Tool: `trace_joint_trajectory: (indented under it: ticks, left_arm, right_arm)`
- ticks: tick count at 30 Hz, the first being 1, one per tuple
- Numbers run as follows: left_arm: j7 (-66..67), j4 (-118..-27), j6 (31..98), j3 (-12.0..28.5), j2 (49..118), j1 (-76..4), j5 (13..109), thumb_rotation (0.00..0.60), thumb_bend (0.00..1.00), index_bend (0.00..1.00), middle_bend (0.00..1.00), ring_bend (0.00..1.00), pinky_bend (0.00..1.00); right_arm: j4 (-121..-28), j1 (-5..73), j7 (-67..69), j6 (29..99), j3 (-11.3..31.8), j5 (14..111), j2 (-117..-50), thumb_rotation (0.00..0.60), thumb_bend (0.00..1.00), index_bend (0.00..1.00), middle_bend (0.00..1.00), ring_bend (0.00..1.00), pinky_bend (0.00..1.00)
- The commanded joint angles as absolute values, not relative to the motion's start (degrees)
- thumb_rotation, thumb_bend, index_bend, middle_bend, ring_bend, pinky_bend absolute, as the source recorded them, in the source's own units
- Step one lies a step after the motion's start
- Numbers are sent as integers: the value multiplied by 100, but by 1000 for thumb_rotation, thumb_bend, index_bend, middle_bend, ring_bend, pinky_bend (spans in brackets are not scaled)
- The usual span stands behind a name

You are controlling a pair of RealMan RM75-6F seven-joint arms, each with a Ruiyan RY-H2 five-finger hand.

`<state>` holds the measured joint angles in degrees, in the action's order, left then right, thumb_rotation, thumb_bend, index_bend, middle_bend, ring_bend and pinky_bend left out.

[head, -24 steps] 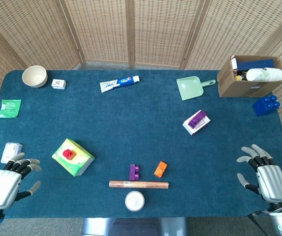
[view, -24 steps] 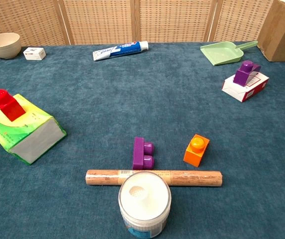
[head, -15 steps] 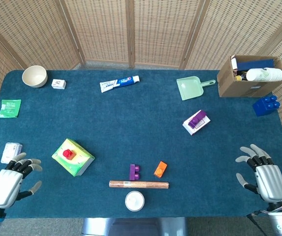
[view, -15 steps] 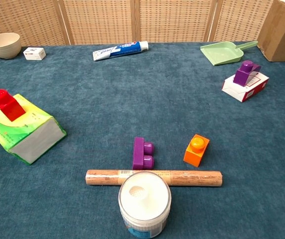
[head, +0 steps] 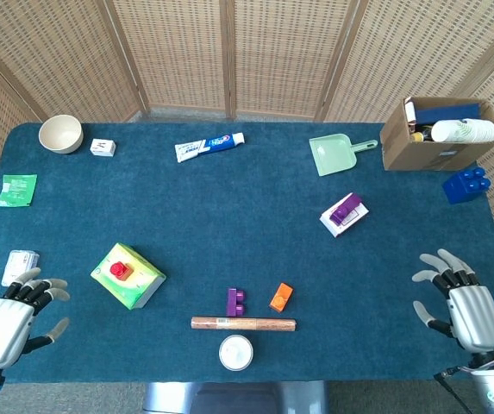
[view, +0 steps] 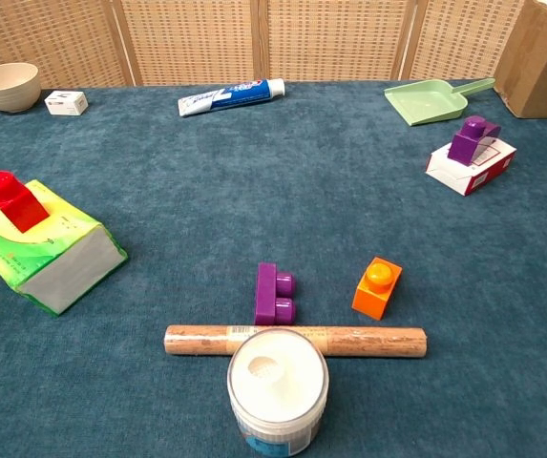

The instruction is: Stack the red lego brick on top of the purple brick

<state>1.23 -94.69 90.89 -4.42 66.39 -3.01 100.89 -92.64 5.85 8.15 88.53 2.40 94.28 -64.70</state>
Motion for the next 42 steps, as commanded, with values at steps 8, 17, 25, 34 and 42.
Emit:
trace_joint_trajectory:
  ticks: [8,17,25,34,42]
  left_arm:
    - [224,-9538,8972,-419,6634,-354,10050,600,330,420,359,337,173]
    - [365,-9599,8752,-359,6684,-446,9894,600,329,420,360,337,172]
    - [436,-9609,8609,-315,6736,-503,9750,600,329,420,359,337,172]
    - [438,-9551,8490,-298,6793,-544,9620,600,329,421,359,337,172]
    - [460,-9550,8478,-296,6800,-548,9578,600,329,420,359,337,173]
  right_arm:
    - [-9339,1169,1214,8283,576,9331,-6238,600,276,399,241,122,188]
    - [-9145,2006,1530,7189,941,8946,-6177,600,276,392,241,121,190]
    - [-8920,2746,1528,6163,1043,8780,-6193,600,323,341,233,94,189]
    - [-8234,3570,1258,5376,1089,8871,-6462,600,253,339,229,85,190]
    - [-7741,3938,1189,5087,1014,8900,-6680,600,230,340,229,71,189]
